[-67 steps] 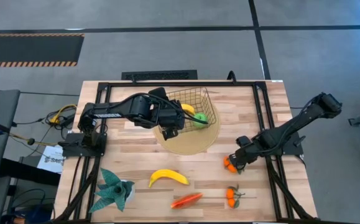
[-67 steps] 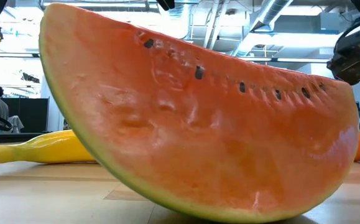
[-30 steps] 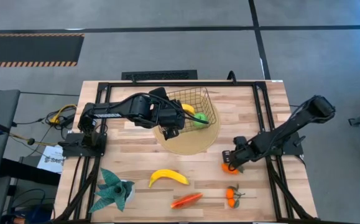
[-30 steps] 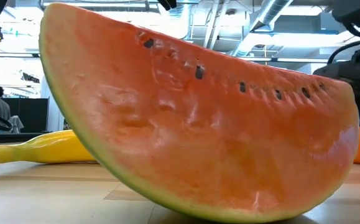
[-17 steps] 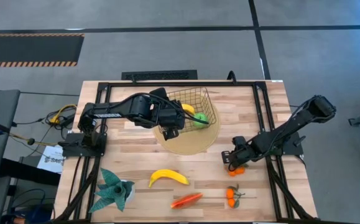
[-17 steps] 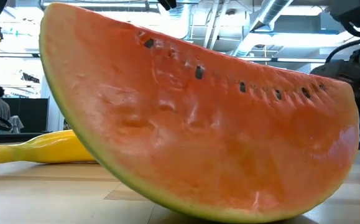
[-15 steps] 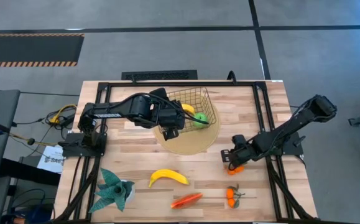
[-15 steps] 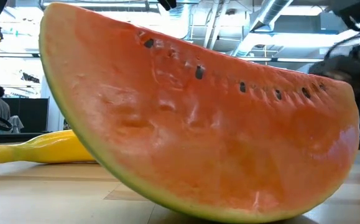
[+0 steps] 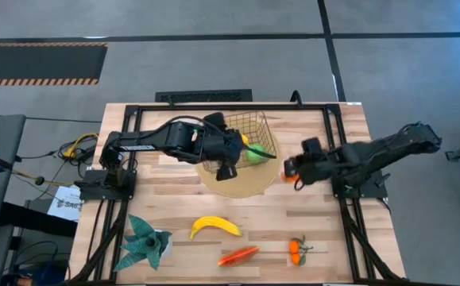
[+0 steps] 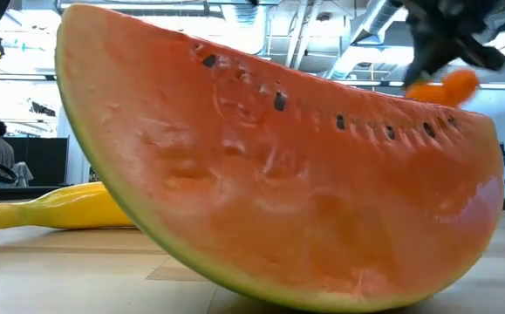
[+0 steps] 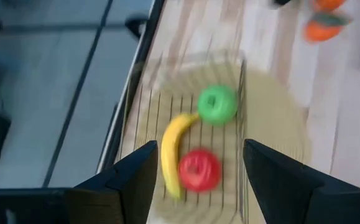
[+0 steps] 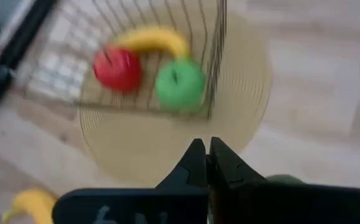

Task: Build produce basket
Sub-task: Put the oranges into the basket

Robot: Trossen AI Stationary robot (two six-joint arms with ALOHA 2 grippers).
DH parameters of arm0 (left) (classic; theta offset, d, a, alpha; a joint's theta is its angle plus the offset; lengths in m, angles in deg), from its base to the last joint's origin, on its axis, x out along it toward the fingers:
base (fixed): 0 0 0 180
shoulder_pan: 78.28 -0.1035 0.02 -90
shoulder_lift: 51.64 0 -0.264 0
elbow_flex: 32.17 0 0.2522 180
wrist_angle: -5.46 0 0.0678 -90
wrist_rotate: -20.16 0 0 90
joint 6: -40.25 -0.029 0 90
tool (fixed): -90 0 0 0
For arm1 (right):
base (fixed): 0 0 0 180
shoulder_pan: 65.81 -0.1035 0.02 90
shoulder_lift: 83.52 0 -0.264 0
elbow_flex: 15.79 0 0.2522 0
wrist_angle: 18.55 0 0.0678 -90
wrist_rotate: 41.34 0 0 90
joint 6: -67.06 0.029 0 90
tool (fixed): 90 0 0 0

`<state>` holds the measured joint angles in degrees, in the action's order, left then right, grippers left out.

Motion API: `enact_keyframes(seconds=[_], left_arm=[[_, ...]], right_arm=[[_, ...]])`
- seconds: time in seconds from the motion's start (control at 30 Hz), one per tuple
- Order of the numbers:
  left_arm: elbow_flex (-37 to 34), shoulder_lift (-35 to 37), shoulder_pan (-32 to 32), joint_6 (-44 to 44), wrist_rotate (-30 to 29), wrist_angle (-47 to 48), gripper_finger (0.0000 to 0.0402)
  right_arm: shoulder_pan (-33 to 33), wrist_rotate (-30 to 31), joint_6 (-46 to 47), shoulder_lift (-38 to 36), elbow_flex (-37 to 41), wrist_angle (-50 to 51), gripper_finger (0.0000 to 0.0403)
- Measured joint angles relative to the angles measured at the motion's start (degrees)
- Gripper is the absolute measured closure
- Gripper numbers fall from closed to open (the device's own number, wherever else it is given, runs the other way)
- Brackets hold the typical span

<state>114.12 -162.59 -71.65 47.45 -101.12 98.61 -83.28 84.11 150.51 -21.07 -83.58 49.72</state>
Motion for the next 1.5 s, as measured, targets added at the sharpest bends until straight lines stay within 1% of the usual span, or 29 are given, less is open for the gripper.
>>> enact_keyframes(seconds=[0.07,0.17,0.3,0.37,0.43,0.63,0.7,0.77,0.87,0.93,1.07,1.27,1.5], left_arm=[[0.0,0.0,0.0,-3.41,0.66,-4.98,0.0178],[0.0,0.0,-0.02,-8.0,4.57,-12.15,0.0178],[0.0,-0.41,-0.17,-10.88,10.74,-19.53,0.0178],[-0.04,-0.73,-0.27,-12.29,12.2,-21.51,0.0178],[-0.4,-1.18,-0.56,-12.85,12.56,-24.62,0.0178],[-1.41,-2.64,-1.53,-11.93,12.9,-25.27,0.0178],[-1.62,-3.01,-1.55,-11.18,13.02,-24.34,0.0178],[-1.46,-3.75,-1.51,-11.03,12.97,-26.36,0.0178],[-1.55,-4.51,-1.46,-11.64,11.33,-27.66,0.0178],[-1.5,-5.2,-1.68,-12.05,11.09,-30.52,0.0178],[-1.49,-5.49,-1.95,-12.1,10.92,-33.47,0.0178],[-1.51,-5.6,-1.95,-12.76,10.93,-36.58,0.0178],[-1.51,-5.6,-2.64,-13.82,7.2,-33.9,0.0178]], right_arm=[[1.88,2.67,-4.37,-0.72,-2.91,1.69,0.0401],[4.33,5.45,-11.62,-1.46,-6.87,2.03,0.0401],[6.55,7.01,-19.99,-1.51,-11.9,2.05,0.0402],[7.15,7.82,-23.28,-1.25,-14.15,1.83,0.0402],[7.33,8.86,-25.98,-0.9,-15.92,1.84,0.0402],[7.56,12.69,-32.5,-0.24,-20.4,1.84,0.0402],[7.84,13.14,-33.94,-0.36,-22.29,1.13,0.0402],[7.88,13.32,-36.54,-0.4,-23.33,-0.81,0.0402],[7.88,13.28,-41.91,-0.26,-24.36,-6.01,0.0402],[7.87,13.26,-44.81,-0.35,-24.41,-9.28,0.0402],[7.86,13.23,-46.08,0.39,-24.4,-10.41,0.0402],[7.86,12.75,-44.64,2.74,-24.39,-10.38,0.0402],[7.8,10.94,-44.91,4.9,-24.35,-13.63,0.0402]])
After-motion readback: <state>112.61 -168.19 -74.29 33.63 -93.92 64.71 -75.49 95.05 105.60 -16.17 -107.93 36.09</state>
